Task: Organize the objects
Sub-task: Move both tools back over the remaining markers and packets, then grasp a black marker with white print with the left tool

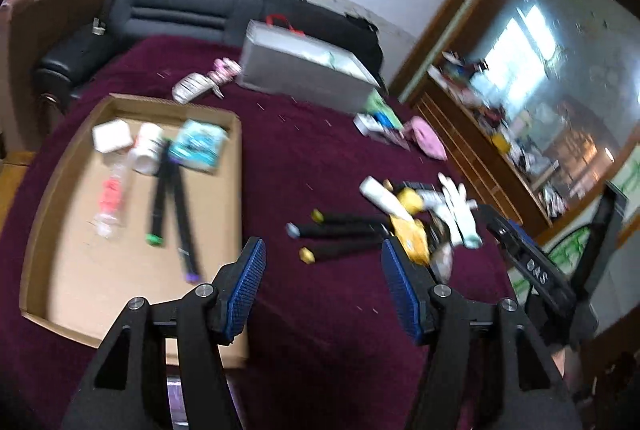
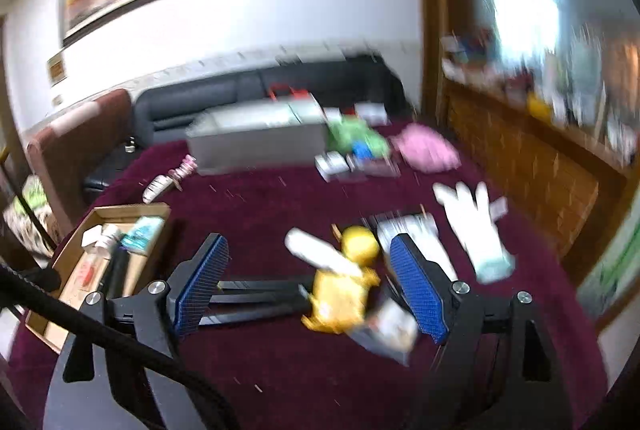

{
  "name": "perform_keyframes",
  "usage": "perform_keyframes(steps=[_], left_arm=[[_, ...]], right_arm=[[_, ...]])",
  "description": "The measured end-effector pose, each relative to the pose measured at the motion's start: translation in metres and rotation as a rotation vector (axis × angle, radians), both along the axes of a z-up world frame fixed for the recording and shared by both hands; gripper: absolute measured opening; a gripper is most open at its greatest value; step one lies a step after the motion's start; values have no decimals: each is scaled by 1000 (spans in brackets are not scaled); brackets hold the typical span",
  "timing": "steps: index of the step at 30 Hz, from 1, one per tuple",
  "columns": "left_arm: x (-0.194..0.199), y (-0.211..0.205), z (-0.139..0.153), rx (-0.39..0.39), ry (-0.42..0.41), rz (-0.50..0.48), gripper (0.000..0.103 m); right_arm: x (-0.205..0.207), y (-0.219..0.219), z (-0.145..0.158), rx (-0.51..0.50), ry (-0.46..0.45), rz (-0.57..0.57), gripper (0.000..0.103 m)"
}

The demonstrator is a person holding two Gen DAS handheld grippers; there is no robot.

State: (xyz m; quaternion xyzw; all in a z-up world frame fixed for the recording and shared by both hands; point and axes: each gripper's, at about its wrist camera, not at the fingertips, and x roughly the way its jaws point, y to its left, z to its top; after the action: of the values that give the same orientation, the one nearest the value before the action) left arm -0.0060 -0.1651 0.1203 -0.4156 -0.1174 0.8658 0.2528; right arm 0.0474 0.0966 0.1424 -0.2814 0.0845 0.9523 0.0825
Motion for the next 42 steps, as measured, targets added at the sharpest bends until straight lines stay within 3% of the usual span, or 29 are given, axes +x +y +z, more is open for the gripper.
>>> perform_keyframes(steps=[4,11,14,18,25,34,36,37,38,42], left_arm=[[0,38,-16,-64,-27,-53,54],[-17,96,-53,-272,-54,-114,54],[-29,118,-68,-398,-28,-127,54],[-42,133,-81,-484,-2,-155,54],[-47,154,-104,-492,-65,-229,54],[-16,172,-101,-467,-67,-370,54],[-9,179,-100,-489,-39,-391,51],[-6,183,-101,-498,-31,-402,41],[-5,187,-101,-520,-20,-398,37],[-14,201,-99,-519,-28,-370,37]], right_arm=[[0,49,-27,-122,-54,-54,84],[10,86,-52,-133,-22,-132,83],[9,97,-59,-160,-13,-125,83],[5,104,-68,-179,-7,-126,83],[4,119,-76,-237,0,-130,83],[4,121,-78,-239,-6,-126,83],[4,120,-78,-236,-9,-124,83],[4,120,-79,-234,-11,-126,83],[4,119,-79,-231,-13,-127,83],[2,119,-81,-237,-25,-129,83]])
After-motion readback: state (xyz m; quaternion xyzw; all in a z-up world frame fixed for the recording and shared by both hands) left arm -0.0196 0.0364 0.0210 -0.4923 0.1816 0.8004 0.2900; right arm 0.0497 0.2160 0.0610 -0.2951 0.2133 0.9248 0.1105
